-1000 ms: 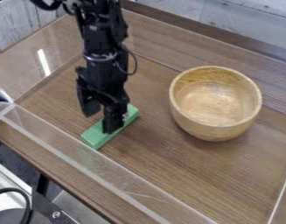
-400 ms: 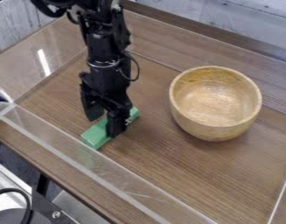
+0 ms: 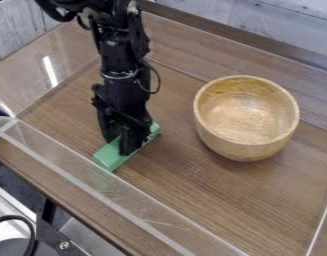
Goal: Put the green block in the brown bowl
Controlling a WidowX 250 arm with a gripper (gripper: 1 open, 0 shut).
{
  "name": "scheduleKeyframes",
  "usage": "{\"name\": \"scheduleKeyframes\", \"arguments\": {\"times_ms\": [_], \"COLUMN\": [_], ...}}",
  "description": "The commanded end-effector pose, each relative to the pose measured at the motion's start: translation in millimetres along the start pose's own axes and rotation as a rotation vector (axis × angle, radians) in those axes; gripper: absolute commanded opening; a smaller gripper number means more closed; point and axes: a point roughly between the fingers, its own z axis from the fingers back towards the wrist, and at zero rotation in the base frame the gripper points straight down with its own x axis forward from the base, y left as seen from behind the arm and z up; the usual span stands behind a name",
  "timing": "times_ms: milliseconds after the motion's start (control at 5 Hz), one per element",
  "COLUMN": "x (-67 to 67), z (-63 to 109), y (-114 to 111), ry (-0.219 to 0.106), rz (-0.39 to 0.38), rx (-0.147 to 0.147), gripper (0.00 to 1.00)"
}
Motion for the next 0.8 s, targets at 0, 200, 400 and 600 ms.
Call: {"name": "scheduleKeyframes", "arguments": {"times_ms": [0,200,400,600], "x": [6.3,6.9,7.6,8.0], "z": [11.1,12.2,13.5,15.2], "y": [0.3,-0.8,-1.8,-2.5], "ry": [-0.041,-0.045,-0.048,-0.052], "rz": [-0.013,-0.015,-0.018,-0.020], "rx": [0.012,0.005,-0.001,-0.008], "gripper": [0.00,0.00,0.00,0.00]}}
